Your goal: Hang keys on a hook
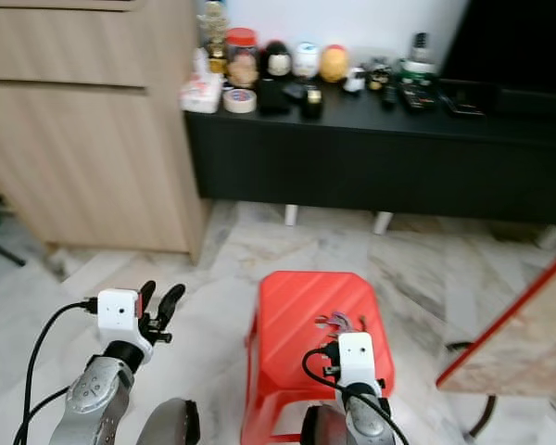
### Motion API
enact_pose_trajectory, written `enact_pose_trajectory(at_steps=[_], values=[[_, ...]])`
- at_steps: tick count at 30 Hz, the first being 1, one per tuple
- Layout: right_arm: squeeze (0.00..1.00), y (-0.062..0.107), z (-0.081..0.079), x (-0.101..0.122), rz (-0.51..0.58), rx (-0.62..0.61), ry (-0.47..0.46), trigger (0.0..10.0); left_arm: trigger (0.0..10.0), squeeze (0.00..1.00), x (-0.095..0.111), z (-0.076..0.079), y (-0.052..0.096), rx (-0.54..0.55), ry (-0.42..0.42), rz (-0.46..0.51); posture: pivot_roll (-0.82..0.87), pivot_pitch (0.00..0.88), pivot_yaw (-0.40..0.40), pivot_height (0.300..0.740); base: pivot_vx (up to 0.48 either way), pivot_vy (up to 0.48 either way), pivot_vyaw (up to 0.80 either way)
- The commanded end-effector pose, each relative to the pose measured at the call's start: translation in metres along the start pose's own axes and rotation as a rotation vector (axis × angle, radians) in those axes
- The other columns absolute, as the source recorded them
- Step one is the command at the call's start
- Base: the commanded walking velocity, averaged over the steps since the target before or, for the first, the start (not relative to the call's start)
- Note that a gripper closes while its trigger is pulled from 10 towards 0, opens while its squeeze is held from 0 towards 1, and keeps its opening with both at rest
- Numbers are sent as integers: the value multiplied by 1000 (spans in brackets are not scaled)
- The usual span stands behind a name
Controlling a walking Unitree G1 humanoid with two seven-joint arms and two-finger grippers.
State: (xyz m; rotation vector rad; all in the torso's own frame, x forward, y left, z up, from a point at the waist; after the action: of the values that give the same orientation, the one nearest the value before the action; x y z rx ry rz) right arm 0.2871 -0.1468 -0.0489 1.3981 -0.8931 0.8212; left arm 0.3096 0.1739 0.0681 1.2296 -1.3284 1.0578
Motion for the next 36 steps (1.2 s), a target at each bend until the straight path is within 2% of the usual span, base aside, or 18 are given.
enact_pose_trajectory(at_steps=[1, 24, 36], values=[[0, 2, 4, -3, -4, -10, -9, 10000, 10000, 0, -1, 3, -1, -6, 6, 0, 70, 76, -80, 616, 0, 0, 0], [0, 2, 4, -2, 1, -13, -17, 10000, 10000, 0, -1, 3, -1, -6, 6, 1, 70, 76, -80, 616, 0, 0, 0], [0, 2, 7, 2, 29, -28, -38, 10000, 10000, 0, 2, 4, -1, -10, 12, 15, 70, 77, -83, 616, 369, 0, 0]])
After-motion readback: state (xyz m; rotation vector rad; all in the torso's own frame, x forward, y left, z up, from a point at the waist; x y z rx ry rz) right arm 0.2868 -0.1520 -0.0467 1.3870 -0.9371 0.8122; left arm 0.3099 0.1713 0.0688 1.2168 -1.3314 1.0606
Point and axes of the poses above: a point about 5 cm out from each wrist's last joint towards the gripper, its own y axis pointing back from the gripper into the wrist, its own x axis along the axis of the wrist's last joint, z = x × y, the point moved 5 cm from there along -y, pointing out of the wrist towards the gripper, and after that the axes turned 8 degrees about -y, right-handed, at the moved point
